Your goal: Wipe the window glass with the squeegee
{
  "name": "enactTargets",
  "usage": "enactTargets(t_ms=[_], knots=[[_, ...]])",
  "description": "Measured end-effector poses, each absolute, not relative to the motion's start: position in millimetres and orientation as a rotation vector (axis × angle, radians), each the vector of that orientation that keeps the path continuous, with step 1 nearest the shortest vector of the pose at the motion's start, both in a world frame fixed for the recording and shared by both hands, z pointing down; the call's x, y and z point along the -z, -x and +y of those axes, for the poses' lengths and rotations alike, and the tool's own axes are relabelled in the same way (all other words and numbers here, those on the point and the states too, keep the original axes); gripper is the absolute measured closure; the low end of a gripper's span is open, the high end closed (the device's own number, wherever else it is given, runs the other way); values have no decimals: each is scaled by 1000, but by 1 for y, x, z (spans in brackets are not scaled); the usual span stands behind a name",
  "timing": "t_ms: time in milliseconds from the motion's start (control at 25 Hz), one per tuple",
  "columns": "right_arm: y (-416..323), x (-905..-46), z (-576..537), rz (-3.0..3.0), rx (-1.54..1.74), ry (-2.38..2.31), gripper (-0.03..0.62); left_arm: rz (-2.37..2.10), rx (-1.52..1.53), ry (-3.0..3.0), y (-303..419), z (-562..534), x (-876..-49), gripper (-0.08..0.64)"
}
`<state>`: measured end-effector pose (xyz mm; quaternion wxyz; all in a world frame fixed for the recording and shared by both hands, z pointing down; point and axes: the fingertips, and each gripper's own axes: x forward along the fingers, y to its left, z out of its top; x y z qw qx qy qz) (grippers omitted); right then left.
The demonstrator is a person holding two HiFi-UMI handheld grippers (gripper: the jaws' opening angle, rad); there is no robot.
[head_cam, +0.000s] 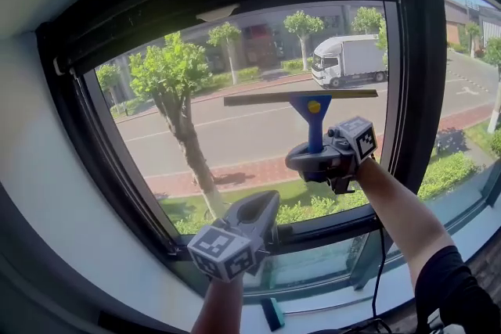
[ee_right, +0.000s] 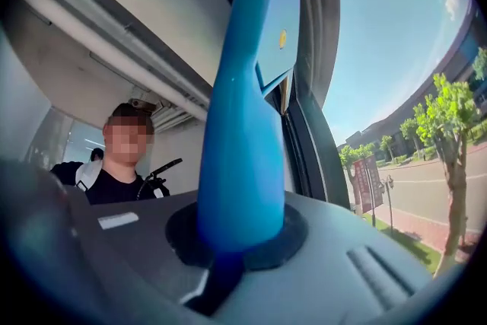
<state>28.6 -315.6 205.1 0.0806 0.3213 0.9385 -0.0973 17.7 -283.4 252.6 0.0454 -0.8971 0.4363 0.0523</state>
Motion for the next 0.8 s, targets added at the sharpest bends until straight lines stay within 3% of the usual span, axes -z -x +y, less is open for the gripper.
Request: enactTargets(t_ms=[360,800], knots=[[-5,-105,-327,2911,129,-915,589,1266,-157,2728,-6,-271,-244,557],[15,-55,-357,2960,157,-891,589,1299,-190,2645,22,-269,-215,558]])
